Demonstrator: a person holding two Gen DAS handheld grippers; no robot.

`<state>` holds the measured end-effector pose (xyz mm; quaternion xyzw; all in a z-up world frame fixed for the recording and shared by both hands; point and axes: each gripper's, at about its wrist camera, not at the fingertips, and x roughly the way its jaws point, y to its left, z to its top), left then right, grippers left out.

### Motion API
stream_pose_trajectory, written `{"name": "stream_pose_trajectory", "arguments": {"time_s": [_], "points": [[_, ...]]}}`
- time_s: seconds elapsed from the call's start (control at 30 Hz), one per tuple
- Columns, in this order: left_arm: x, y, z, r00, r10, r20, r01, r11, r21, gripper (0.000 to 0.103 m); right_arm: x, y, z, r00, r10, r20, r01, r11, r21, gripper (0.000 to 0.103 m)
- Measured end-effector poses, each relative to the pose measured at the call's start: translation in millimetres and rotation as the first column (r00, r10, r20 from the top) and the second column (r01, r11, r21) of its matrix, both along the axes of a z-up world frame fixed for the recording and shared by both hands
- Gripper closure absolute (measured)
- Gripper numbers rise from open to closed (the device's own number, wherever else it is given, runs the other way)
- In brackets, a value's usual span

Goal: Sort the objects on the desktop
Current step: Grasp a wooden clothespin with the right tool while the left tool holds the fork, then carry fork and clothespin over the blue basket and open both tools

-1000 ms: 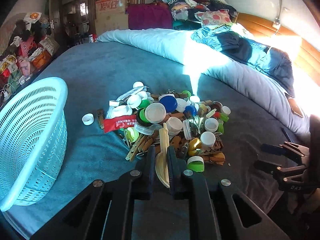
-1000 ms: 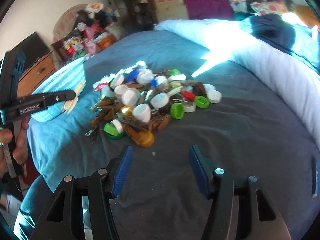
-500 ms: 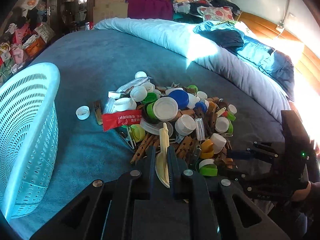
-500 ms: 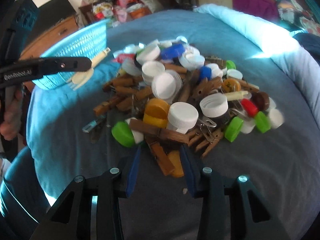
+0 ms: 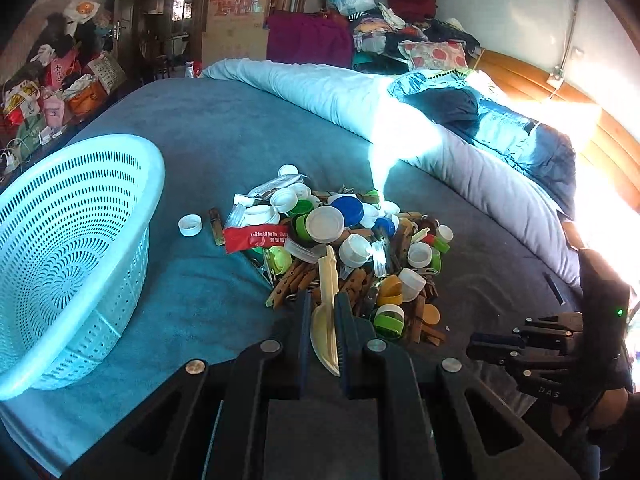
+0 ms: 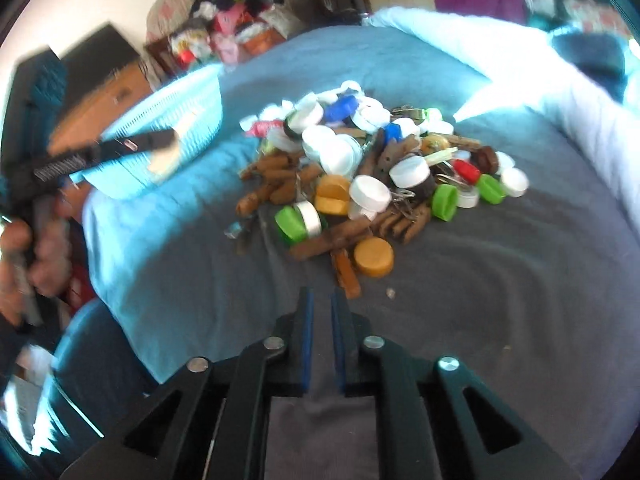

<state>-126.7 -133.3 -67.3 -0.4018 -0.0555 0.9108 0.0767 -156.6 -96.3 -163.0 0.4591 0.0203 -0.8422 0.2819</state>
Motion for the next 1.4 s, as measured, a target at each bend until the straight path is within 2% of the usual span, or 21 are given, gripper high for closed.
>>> {"name": "stream_pose_trajectory", "arguments": {"time_s": [0.07, 0.2, 0.3, 0.47, 0.5, 0.6, 0.77, 0.83, 0.9, 1.0, 1.17, 1.4], "points": [[6, 1, 3, 1.000, 0.004, 0.001, -0.004, 1.000, -0.009, 0.091, -2, -5, -3, 1.000, 0.020, -0.024, -0.019, 1.000, 0.015, 0.085], [8, 3, 7, 1.000, 0.007, 0.000, -0.007, 1.000, -0.015, 0.091, -23, -17, -21, 0.999, 0.041, -0.012, -0.040, 0.998, 0.050, 0.083], [5, 4, 8, 1.000, 0.004, 0.002, -0.004, 1.000, -0.017, 0.091, -34, -26, -35, 0.999, 0.047, -0.009, -0.046, 0.994, 0.103, 0.072], [-4, 3, 6, 1.000, -0.003, 0.011, 0.003, 1.000, -0.019, 0.091, -45, -33, -42, 0.998, 0.056, -0.019, -0.054, 0.993, 0.102, 0.069], [-6, 2, 4, 1.000, -0.003, 0.015, 0.004, 1.000, -0.017, 0.091, -46, -31, -44, 0.999, 0.047, -0.015, -0.045, 0.995, 0.093, 0.071], [-9, -1, 0, 1.000, -0.005, 0.031, 0.006, 1.000, -0.013, 0.091, -50, -25, -52, 0.999, 0.008, 0.037, -0.011, 0.995, 0.102, 0.089], [-5, -4, -4, 0.999, -0.017, 0.043, 0.017, 1.000, 0.005, 0.091, -33, -1, -41, 0.977, -0.027, 0.213, 0.036, 0.999, -0.038, 0.091], [-2, -5, -5, 0.999, -0.021, 0.037, 0.020, 1.000, 0.015, 0.091, -21, 6, -29, 0.972, -0.027, 0.234, 0.047, 0.996, -0.081, 0.091], [1, -5, -3, 1.000, -0.015, 0.025, 0.015, 1.000, 0.019, 0.091, -10, 9, -8, 0.980, -0.035, 0.198, 0.056, 0.993, -0.103, 0.091], [6, -9, 7, 1.000, -0.002, -0.012, 0.002, 1.000, 0.024, 0.091, 3, 7, 31, 0.995, -0.054, 0.083, 0.063, 0.991, -0.117, 0.091], [9, -23, 30, 0.997, 0.036, -0.074, -0.036, 0.999, 0.005, 0.091, -1, -1, 80, 0.993, -0.089, -0.074, 0.077, 0.984, -0.159, 0.091], [11, -67, 63, 0.979, 0.133, -0.158, -0.138, 0.990, -0.020, 0.091, -38, -62, 117, 0.985, -0.041, -0.168, 0.007, 0.981, -0.194, 0.091]]}}
